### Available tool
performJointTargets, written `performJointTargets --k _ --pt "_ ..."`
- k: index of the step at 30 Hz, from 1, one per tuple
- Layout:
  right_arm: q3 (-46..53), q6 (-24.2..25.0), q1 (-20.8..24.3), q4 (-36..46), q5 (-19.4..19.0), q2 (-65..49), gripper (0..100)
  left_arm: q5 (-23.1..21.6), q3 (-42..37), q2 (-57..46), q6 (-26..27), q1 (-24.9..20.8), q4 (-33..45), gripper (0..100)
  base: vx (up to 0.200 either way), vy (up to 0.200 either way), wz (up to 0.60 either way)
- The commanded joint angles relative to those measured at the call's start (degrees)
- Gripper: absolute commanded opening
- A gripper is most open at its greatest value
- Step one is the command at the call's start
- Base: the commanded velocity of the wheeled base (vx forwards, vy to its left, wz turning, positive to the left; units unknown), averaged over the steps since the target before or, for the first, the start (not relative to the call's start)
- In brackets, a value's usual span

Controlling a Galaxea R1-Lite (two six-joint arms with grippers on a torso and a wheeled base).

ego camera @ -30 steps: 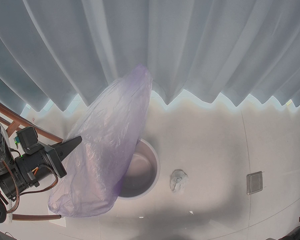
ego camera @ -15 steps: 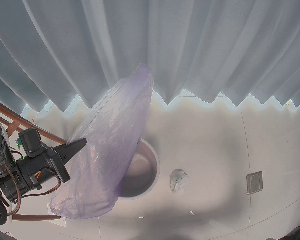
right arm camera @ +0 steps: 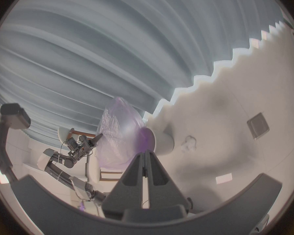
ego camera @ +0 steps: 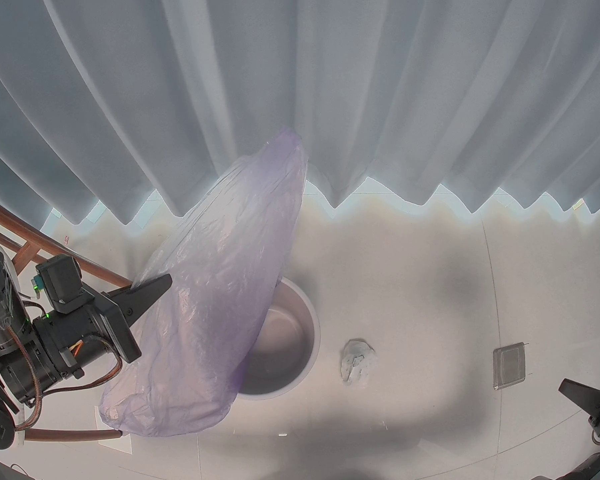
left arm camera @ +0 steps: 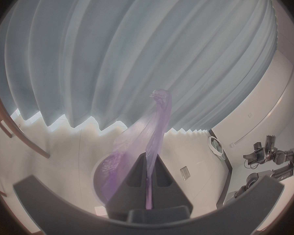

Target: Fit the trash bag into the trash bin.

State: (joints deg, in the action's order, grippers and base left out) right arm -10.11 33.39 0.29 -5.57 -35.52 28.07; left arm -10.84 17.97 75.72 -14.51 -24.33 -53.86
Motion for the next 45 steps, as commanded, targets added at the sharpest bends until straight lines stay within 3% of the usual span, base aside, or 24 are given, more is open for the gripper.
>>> performJointTargets --k 1,7,16,20,22,26,29,34,45 --pt "-0.5 1.2 3.8 -4.2 -3.7 15.2 0 0.2 -0.1 0.4 0.0 0.0 0.0 0 0.0 0.0 0.0" --pt "-1.8 1.2 10.8 -10.6 -3.5 24.7 0 -0.4 -0.9 0.8 0.0 0.0 0.1 0 0.0 0.0 0.0" --pt "-5.8 1.5 17.2 -19.9 -3.1 38.6 0 -0.7 -2.6 0.2 1.2 -0.5 -0.1 0 0.0 0.0 0.0" --pt "-8.3 1.7 21.3 -23.3 -3.0 45.3 0 -0.1 -3.6 -0.1 1.6 -3.8 -0.1 0 0.0 0.0 0.0" --pt "-9.8 1.7 23.2 -25.5 -1.2 49.9 0 -0.1 -3.6 -0.1 1.6 -4.8 -0.1 0 0.0 0.2 0.0" --pt "-10.9 2.0 27.2 -33.0 6.6 57.4 0 -0.1 -4.2 0.0 1.6 -5.9 -0.1 0 0.0 0.2 0.0" --pt "-10.3 3.0 28.4 -37.2 7.8 58.6 0 -0.2 -4.3 0.1 1.6 -6.3 -0.1 0 0.0 0.2 0.0" --pt "-10.4 12.0 29.7 -43.3 7.8 58.5 0 -0.4 -3.3 0.3 1.5 -6.4 -0.1 0 0.0 0.12 0.0" --pt "-10.0 10.8 35.2 -44.3 8.1 64.6 0 -0.6 -3.6 0.6 1.2 -8.8 -0.1 0 0.0 0.0 0.0"
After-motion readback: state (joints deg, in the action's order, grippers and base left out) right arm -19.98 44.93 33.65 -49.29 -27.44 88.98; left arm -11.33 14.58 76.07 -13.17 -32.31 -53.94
